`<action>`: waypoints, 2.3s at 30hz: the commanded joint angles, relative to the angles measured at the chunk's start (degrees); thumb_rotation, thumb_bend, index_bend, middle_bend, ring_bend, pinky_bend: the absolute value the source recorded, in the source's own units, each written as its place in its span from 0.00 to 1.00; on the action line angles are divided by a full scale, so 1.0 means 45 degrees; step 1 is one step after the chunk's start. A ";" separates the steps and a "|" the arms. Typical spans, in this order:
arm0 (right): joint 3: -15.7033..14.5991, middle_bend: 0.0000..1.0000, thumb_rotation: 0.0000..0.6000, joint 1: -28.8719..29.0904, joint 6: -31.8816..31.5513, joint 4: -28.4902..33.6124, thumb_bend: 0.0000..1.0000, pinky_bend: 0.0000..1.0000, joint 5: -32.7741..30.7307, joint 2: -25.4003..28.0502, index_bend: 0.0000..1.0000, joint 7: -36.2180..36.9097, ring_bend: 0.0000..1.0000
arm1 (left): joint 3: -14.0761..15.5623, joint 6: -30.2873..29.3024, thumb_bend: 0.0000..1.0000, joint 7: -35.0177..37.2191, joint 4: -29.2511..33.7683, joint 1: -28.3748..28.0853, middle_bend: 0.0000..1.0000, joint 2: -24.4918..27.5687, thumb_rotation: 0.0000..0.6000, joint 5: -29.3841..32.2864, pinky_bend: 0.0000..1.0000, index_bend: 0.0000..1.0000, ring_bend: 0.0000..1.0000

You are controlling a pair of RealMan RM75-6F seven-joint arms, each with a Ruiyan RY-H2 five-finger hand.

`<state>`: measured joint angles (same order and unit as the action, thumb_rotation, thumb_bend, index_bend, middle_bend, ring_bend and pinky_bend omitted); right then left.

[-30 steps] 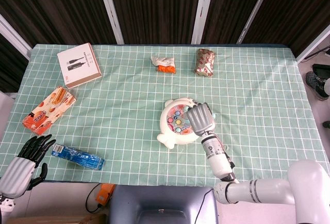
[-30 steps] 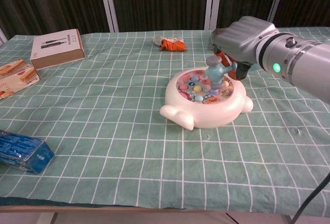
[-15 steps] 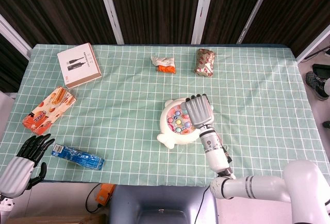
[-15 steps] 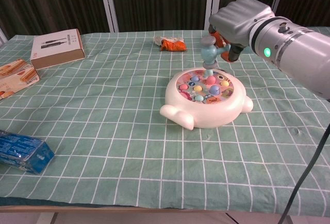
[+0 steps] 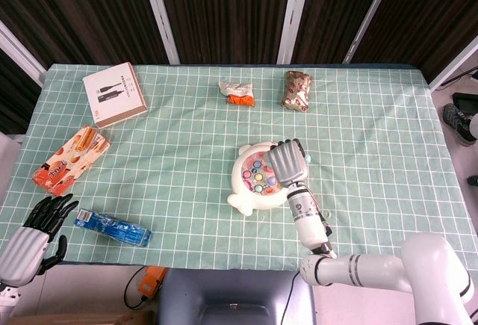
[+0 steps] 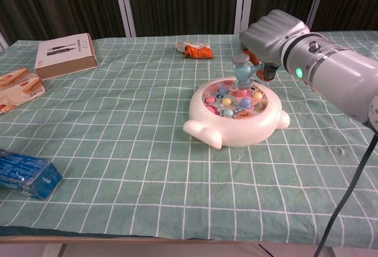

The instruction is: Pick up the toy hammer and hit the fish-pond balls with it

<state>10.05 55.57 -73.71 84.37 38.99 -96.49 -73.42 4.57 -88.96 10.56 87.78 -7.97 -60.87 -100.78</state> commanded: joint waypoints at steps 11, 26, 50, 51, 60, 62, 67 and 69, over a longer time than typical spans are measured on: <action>0.0023 0.62 1.00 0.0090 0.0081 0.0007 0.64 0.73 -0.0736 -0.0037 0.93 -0.0679 0.68 | -0.0010 -0.0047 0.71 0.0032 -0.0030 0.0019 0.00 -0.0008 1.00 0.0001 0.00 0.00 0.00; 0.0414 0.62 1.00 -0.0018 -0.0512 0.0239 0.64 0.73 -0.0122 0.0290 0.93 0.0068 0.68 | -0.0006 -0.0045 0.71 0.0038 -0.0021 0.0021 0.00 -0.0006 1.00 -0.0010 0.00 0.00 0.00; 0.0620 0.62 1.00 0.0429 0.0312 -0.2032 0.64 0.73 -0.0432 -0.1077 0.93 -0.0178 0.68 | -0.0072 0.0114 0.71 0.0041 0.0004 -0.0038 0.00 0.0009 1.00 0.0165 0.00 0.00 0.00; 0.0619 0.62 1.00 0.0434 0.0305 -0.2078 0.64 0.73 -0.0481 -0.1106 0.93 -0.0256 0.68 | -0.0070 0.0109 0.71 0.0052 0.0001 -0.0036 0.00 0.0012 1.00 0.0161 0.00 0.00 0.00; 0.0695 0.62 1.00 0.0409 0.0295 -0.2156 0.64 0.73 -0.0798 -0.1144 0.93 -0.0633 0.68 | -0.0064 0.0050 0.71 0.0108 -0.0034 -0.0018 0.00 0.0020 1.00 0.0128 0.00 0.00 0.00; 0.0743 0.62 1.00 0.0391 0.0263 -0.2083 0.64 0.73 -0.0746 -0.1098 0.93 -0.0558 0.68 | -0.0063 0.0053 0.71 0.0101 -0.0034 -0.0020 0.00 0.0015 1.00 0.0124 0.00 0.00 0.00; 0.0903 0.62 1.00 0.0272 0.0086 -0.1754 0.64 0.73 -0.0607 -0.0802 0.93 -0.0286 0.68 | -0.0058 0.0099 0.71 0.0046 -0.0047 -0.0040 0.00 -0.0007 1.00 0.0112 0.00 0.00 0.00; 0.1002 0.62 1.00 0.0176 -0.0010 -0.1496 0.64 0.73 -0.0556 -0.0572 0.93 -0.0102 0.68 | -0.0046 0.0131 0.71 0.0009 -0.0035 -0.0047 0.00 -0.0012 1.00 0.0105 0.00 0.00 0.00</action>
<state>14.27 56.63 -73.47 77.11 36.29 -99.57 -74.32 4.36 -88.39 10.61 87.62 -8.17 -60.92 -100.30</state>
